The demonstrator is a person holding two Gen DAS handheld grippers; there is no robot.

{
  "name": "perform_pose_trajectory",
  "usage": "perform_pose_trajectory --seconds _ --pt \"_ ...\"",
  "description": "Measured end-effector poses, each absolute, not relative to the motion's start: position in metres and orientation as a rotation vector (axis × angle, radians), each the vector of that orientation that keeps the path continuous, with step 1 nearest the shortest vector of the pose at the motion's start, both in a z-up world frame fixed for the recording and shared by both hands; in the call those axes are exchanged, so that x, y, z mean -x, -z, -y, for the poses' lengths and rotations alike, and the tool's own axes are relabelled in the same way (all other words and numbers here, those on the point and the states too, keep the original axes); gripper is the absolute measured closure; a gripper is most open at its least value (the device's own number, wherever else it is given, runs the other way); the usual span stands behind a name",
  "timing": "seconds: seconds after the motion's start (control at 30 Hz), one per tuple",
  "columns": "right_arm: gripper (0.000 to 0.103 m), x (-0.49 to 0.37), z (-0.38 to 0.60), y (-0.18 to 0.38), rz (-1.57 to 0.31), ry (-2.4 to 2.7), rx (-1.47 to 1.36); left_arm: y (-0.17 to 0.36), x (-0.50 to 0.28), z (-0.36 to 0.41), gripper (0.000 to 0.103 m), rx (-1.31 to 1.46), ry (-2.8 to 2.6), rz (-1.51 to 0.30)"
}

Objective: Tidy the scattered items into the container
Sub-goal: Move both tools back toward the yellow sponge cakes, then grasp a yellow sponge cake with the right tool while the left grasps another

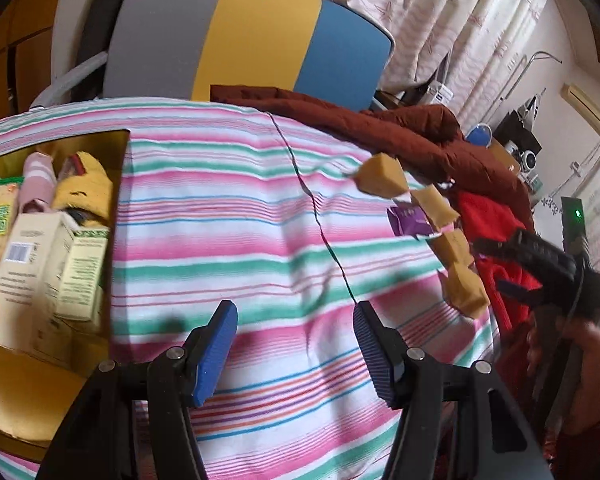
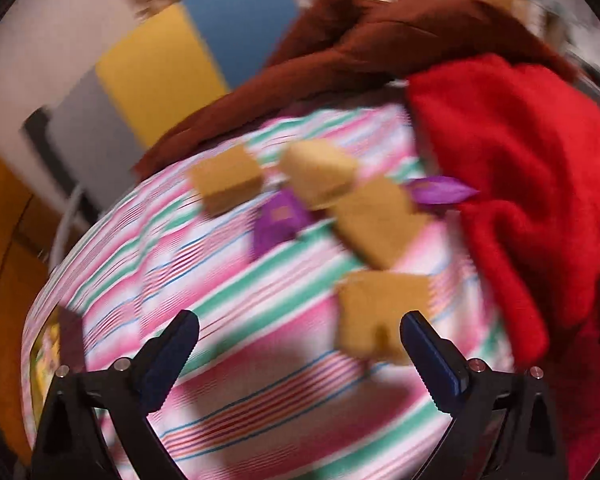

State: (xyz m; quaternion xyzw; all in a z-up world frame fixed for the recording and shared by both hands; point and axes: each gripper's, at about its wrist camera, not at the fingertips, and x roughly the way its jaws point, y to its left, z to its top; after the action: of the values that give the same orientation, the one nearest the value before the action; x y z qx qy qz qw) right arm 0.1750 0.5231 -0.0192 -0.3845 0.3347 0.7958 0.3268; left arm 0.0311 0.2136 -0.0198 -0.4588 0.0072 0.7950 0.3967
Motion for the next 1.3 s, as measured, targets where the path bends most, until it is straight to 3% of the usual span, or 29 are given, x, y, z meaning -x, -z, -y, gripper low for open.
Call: perform_pose_trajectory --seconds 0.13,0.27,0.33,0.47,0.53,0.73,0.8,0.9,1.23,1.3 --pt "0.000 -0.183 -0.556 0.030 -0.910 -1.981 1.056 0.025 -0.036 -0.218 0.042 1.181 -1.997 -0.025" --pt "0.000 -0.185 -0.578 0.052 -1.122 -1.938 1.136 0.026 -0.038 -0.218 0.042 1.188 -1.994 -0.030" --pt "0.000 -0.178 -0.575 0.057 -1.217 -2.003 1.169 0.027 -0.038 -0.219 0.042 1.194 -1.996 -0.029" --pt "0.000 -0.157 -0.553 0.046 -1.237 -2.284 1.228 0.028 -0.040 -0.221 0.042 1.202 -1.990 -0.036" --pt "0.000 -0.155 -0.548 0.037 -1.198 -2.354 1.206 0.029 -0.042 -0.222 0.042 1.198 -1.984 -0.046" --pt "0.002 -0.171 -0.577 0.005 -0.803 -2.273 1.024 0.031 -0.044 -0.227 0.042 1.199 -1.984 -0.065" --pt "0.016 -0.165 -0.589 0.006 -0.724 -2.238 1.046 0.034 -0.045 -0.231 0.042 1.218 -1.973 -0.060" --pt "0.026 -0.156 -0.604 0.017 -0.723 -2.231 1.113 0.037 -0.049 -0.239 0.042 1.230 -1.954 -0.073" --pt "0.026 -0.137 -0.609 0.051 -0.510 -2.131 1.265 0.040 -0.062 -0.276 0.042 1.208 -1.909 -0.168" --pt "0.034 -0.140 -0.613 0.056 -0.507 -2.103 1.282 0.042 -0.062 -0.287 0.042 1.217 -1.888 -0.165"
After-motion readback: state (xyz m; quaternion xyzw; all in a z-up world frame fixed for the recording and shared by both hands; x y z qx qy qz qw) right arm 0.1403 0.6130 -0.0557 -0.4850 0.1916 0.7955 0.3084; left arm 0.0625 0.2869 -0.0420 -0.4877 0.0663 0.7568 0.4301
